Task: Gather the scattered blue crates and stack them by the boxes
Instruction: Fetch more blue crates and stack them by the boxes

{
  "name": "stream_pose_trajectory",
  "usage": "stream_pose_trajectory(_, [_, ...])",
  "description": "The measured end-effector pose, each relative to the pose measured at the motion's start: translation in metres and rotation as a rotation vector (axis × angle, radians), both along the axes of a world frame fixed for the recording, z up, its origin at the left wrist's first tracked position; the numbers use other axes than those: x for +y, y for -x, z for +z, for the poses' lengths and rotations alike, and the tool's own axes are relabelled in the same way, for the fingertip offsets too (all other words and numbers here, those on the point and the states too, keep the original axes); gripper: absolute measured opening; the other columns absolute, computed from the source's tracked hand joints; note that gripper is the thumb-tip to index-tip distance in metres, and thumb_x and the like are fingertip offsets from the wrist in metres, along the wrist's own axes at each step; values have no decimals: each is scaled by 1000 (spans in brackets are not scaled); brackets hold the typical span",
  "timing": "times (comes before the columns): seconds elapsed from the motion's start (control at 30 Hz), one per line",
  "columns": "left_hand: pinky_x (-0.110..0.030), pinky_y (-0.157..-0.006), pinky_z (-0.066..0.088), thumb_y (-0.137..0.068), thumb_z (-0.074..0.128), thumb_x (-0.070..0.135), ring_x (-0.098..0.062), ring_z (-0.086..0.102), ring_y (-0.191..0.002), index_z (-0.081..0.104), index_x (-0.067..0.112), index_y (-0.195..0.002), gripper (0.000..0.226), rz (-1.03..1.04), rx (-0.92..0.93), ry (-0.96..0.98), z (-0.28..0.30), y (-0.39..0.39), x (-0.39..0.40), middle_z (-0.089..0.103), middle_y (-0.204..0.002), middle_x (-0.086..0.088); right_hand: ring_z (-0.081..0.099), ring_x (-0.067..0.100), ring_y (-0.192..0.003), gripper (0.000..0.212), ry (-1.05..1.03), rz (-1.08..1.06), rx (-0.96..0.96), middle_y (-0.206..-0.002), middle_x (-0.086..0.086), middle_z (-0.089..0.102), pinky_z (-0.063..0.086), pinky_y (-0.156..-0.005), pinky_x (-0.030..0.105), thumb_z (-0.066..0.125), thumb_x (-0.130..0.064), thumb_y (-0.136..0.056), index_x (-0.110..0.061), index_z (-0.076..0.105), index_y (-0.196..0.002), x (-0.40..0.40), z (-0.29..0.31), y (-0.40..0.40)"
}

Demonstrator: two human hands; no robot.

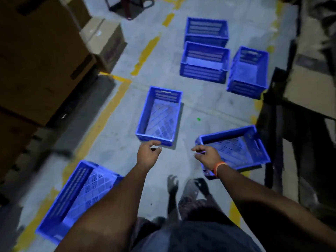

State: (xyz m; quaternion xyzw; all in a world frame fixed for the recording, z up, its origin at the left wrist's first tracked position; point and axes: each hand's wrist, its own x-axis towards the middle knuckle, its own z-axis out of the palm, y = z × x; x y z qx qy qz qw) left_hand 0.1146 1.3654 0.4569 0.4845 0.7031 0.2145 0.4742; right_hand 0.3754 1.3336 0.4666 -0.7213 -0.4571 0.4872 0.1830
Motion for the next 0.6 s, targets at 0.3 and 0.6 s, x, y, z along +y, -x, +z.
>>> stream_pose_trajectory(0.3, [-13, -62, 44, -84, 72, 25, 0, 62, -66, 73, 31, -103, 20, -333, -49, 24, -5, -199, 64, 67, -107, -10, 63, 12, -90, 27, 23, -294, -72, -99, 2, 73, 48, -85, 23, 67, -4, -81, -13, 75, -105, -6, -3, -160])
stream_pose_trajectory(0.6, [-25, -62, 45, -84, 70, 18, -13, 62, -62, 71, 34, -97, 20, -281, -82, 71, -88, -289, 94, 71, -95, -13, 57, -3, -63, 34, 69, -249, -156, -81, -12, 71, 41, -65, 16, 63, -23, -66, -20, 76, -97, 12, -57, -267])
